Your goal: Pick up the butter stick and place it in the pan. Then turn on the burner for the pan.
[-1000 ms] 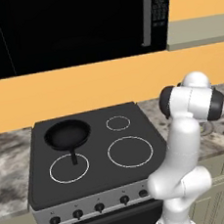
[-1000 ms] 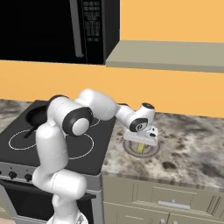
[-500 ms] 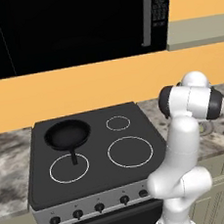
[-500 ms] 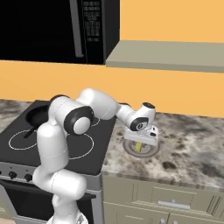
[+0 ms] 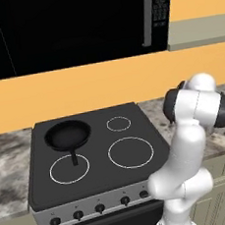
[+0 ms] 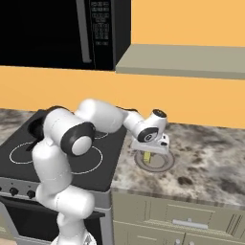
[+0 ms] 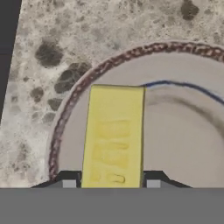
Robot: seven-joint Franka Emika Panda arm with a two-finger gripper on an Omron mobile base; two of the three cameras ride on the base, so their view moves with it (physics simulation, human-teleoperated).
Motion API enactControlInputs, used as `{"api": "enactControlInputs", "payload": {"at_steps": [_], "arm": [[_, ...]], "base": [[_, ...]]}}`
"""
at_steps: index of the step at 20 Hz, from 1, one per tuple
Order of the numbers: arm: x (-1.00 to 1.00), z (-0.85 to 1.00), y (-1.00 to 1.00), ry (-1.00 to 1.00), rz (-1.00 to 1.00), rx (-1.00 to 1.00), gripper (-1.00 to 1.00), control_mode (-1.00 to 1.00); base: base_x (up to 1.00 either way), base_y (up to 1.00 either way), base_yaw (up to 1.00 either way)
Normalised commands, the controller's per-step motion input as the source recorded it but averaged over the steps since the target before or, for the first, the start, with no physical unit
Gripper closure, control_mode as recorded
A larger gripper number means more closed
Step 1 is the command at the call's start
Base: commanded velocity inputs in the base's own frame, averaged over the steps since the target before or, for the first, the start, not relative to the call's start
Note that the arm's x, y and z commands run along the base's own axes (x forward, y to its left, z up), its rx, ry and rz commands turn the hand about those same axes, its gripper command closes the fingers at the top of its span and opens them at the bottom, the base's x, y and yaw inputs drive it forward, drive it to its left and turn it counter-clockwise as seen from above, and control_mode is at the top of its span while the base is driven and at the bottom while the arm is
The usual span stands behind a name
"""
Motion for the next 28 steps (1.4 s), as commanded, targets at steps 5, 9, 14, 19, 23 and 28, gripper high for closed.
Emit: {"api": "enactControlInputs", "payload": {"at_steps": [5,9,14,19,23,28], "arm": [[-0.17,0.72,0.65,-0.2,0.19,-0.01,1.0,-1.0],[-0.18,0.57,0.83,-0.15,0.2,-0.02,1.0,-1.0],[-0.12,0.25,0.97,-0.06,0.19,-0.01,1.0,-1.0],[-0.01,0.05,1.0,0.0,0.23,0.0,1.0,-1.0],[0.0,0.1,1.0,0.0,0.22,0.0,1.0,-1.0],[0.03,0.18,1.0,-0.03,0.18,0.0,1.0,-1.0]], "base": [[0.0,0.0,0.0],[0.0,0.0,0.0],[0.0,0.0,0.0],[0.0,0.0,0.0],[0.0,0.0,0.0],[0.0,0.0,0.0]]}}
